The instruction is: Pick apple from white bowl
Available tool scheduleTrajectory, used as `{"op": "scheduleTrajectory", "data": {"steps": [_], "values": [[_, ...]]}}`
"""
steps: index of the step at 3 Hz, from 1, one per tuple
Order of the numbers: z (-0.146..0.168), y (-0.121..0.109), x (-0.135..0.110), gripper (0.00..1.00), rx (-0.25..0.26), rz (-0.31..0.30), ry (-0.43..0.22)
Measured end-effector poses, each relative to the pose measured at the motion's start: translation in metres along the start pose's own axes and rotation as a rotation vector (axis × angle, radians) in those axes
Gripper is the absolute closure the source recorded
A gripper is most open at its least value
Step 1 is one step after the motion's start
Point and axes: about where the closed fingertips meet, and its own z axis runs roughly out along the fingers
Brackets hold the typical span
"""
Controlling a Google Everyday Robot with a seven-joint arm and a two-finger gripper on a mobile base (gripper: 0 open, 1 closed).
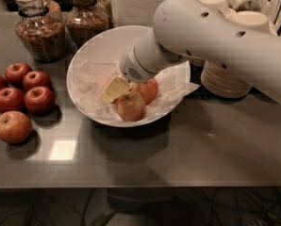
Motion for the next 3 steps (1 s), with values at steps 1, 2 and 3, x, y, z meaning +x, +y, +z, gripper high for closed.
{"op": "scheduleTrajectory", "data": {"steps": [1,2,3], "values": [[0.010,-0.006,0.014,0.04,-0.003,0.000,0.026],[0.017,-0.006,0.022,0.13,-0.013,0.009,0.039],[0.021,-0.003,0.022,0.17,-0.026,0.019,0.038]]}}
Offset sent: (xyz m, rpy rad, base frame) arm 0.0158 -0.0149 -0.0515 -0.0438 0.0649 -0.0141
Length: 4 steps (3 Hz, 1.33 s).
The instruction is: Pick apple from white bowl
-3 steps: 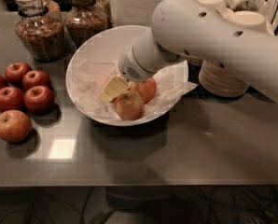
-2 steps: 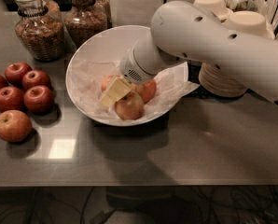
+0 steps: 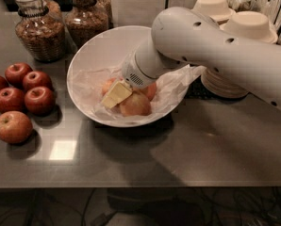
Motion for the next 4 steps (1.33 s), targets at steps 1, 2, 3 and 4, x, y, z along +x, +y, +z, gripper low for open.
{"op": "scheduleTrajectory", "data": {"steps": [1,2,3,4], "values": [[0.0000,0.0000,0.0000,0.36,0.000,0.000,0.000],[0.0000,0.0000,0.0000,0.59,0.000,0.000,0.000],[0.0000,0.0001,-0.0001,0.82,0.000,0.000,0.000],[0.0009,0.0052,-0.0030,1.00,-0.023,-0.002,-0.018]]}}
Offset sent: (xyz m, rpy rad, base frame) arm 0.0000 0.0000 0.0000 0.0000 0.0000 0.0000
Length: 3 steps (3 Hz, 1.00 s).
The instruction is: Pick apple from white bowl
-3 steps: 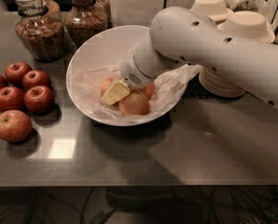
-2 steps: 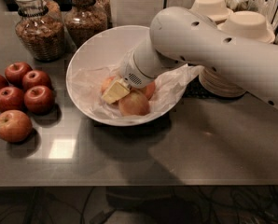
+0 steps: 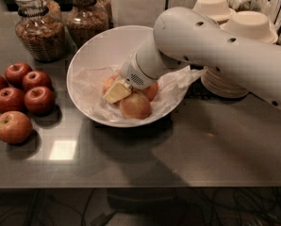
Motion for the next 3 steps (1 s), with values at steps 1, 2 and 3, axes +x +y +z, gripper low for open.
{"op": "scheduleTrajectory", "data": {"steps": [1,2,3], "values": [[-0.008,0.000,-0.011,1.00,-0.058,-0.005,-0.070],[-0.026,-0.007,-0.027,1.00,-0.103,-0.039,-0.144],[-0.065,-0.022,-0.036,1.00,-0.120,-0.080,-0.225]]}}
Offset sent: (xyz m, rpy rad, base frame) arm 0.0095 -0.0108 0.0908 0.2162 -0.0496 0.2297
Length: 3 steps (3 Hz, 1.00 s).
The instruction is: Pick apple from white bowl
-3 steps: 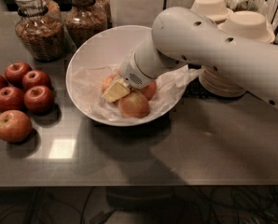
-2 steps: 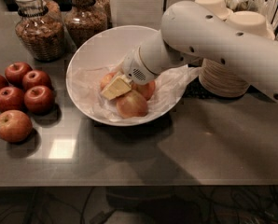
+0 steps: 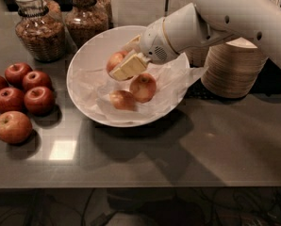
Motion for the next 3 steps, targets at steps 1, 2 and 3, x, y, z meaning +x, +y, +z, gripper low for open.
{"op": "scheduleTrajectory", "data": {"steps": [1,2,3], "values": [[-0.037,0.001,0.015,1.00,-0.019,-0.012,-0.063],[-0.038,0.001,0.013,1.00,-0.017,-0.015,-0.062],[-0.065,0.005,-0.009,1.00,0.033,-0.051,-0.051]]}}
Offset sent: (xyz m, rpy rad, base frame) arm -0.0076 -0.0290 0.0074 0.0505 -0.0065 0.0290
